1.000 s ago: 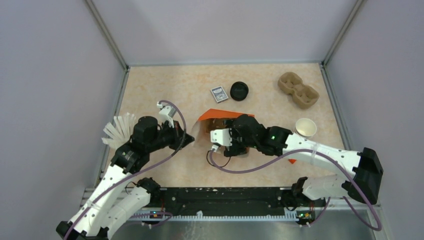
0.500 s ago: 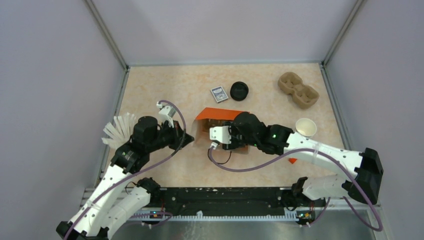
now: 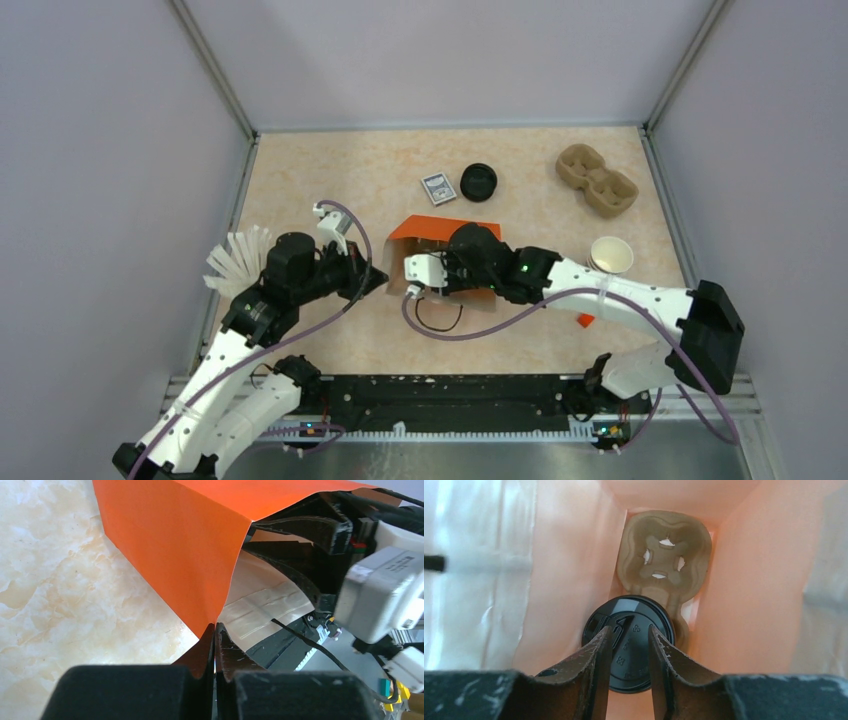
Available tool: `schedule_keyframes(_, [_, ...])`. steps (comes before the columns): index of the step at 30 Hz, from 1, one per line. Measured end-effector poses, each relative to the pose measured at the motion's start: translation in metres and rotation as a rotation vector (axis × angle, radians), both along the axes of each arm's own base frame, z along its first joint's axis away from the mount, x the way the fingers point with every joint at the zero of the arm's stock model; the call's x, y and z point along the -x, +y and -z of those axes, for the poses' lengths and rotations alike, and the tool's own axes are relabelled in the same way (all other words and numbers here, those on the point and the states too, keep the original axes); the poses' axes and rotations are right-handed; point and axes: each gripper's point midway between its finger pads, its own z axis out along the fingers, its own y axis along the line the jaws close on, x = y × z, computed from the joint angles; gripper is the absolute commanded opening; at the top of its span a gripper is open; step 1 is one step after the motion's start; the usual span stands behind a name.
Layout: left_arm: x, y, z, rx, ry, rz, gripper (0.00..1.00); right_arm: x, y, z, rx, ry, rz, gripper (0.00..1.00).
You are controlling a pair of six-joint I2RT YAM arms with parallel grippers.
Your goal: Pack the takeout coffee
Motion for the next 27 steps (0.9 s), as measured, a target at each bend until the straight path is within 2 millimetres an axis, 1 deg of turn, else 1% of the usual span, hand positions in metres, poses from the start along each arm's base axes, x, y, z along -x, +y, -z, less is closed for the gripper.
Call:
schedule_keyframes(5, [0.000,0.000,0.000,0.000,0.000,0.000,0.00,-0.011,0.003,0.005,0.022,-0.038,0.020,0.26])
schedule_keyframes(9, [0.000,0.000,0.000,0.000,-0.001,0.000,0.00,-0.020,-0.003,0.003,0.044,-0.085,0.062,0.26])
schedule_keyframes(11, [0.000,0.000,0.000,0.000,-0.001,0.000,0.00,-0.024,-0.007,0.005,0.052,-0.107,0.085,0.26])
schedule_keyframes(17, [0.000,0.000,0.000,0.000,-0.001,0.000,0.00,-0.026,-0.031,0.027,0.136,-0.135,0.131,0.25])
schedule_keyframes(19, [0.000,0.000,0.000,0.000,-0.001,0.000,0.00,-0.027,-0.034,0.029,0.144,-0.142,0.139,0.25])
schedule_keyframes(24, [0.000,0.000,0.000,0.000,0.000,0.001,0.00,-0.033,-0.036,0.025,0.140,-0.171,0.173,0.25])
schedule_keyframes(27, [0.000,0.000,0.000,0.000,-0.001,0.001,0.00,-0.034,-0.040,0.028,0.144,-0.177,0.193,0.25])
